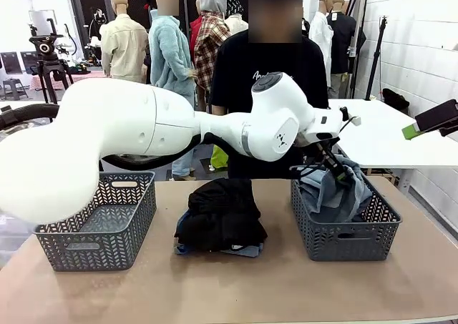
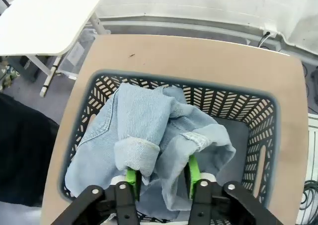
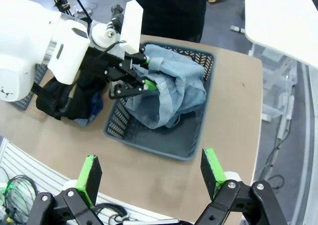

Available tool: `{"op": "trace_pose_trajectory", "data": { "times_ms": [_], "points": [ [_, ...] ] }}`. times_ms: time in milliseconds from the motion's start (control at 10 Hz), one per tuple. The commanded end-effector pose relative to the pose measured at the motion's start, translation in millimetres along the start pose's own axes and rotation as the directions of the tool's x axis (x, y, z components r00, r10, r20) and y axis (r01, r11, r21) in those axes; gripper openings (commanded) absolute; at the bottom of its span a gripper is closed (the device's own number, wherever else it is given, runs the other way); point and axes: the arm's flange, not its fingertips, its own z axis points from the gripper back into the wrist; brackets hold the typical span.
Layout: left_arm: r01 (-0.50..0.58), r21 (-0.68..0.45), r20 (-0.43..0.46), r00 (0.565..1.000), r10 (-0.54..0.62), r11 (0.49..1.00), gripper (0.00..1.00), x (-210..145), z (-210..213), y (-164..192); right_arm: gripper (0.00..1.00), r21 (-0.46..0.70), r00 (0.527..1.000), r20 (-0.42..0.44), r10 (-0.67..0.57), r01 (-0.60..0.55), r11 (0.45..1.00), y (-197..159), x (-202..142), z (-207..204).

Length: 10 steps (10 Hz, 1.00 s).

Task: Sort the tops and bottoms.
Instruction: Sort the clothes according to human instructions.

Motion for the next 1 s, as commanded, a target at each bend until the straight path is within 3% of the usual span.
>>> {"op": "trace_pose_trajectory", "data": {
  "times_ms": [0,100,200,900],
  "points": [
    [0.004,-0.051,-0.004,1.000,-0.004,0.999,0.97,12,29,-2,1.00,0.017,1.000,0.000,0.010,-0.010,1.000,-1,0,-1],
    [0.005,-0.053,0.005,1.000,-0.005,0.999,0.97,19,49,0,1.00,0.017,1.000,0.000,0.010,-0.010,1.000,-1,0,-1],
    [0.002,-0.011,0.001,1.000,-0.002,1.000,0.97,8,11,-3,1.00,0.017,1.000,0.000,0.010,-0.010,1.000,-1,0,-1],
    [0.002,-0.011,0.001,1.000,-0.002,1.000,0.97,8,11,-3,1.00,0.017,1.000,0.000,0.010,-0.010,1.000,-1,0,-1]
  ]
}}
